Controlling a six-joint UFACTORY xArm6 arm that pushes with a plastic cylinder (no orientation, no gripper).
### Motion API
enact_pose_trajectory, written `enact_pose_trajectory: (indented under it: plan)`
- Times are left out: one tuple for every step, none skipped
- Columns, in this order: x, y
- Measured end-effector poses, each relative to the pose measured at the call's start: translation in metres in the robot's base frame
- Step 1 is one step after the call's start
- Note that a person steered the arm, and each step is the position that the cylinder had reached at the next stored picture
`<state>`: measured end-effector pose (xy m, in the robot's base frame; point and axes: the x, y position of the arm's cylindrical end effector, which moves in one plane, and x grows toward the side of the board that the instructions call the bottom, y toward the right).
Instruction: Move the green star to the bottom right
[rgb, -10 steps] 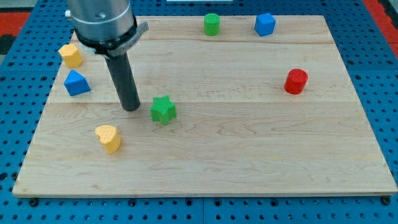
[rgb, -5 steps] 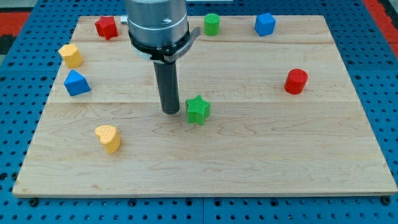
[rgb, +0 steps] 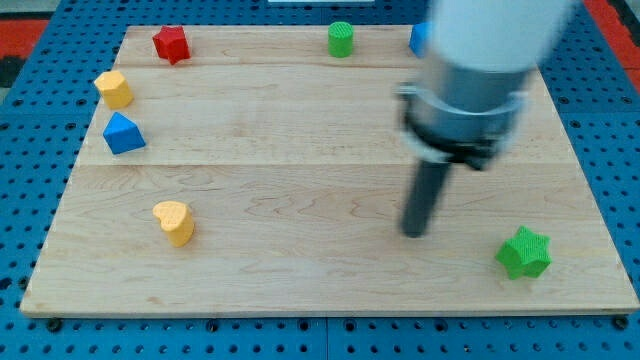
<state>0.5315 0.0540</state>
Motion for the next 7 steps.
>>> enact_pose_trajectory:
  plan:
    - [0.024,-0.094]
    - [0.043,-0.136]
    - [0.043,-0.149]
    - [0.048,-0.154]
    - [0.048,-0.164]
    - [0.049,-0.167]
    - [0.049,-0.162]
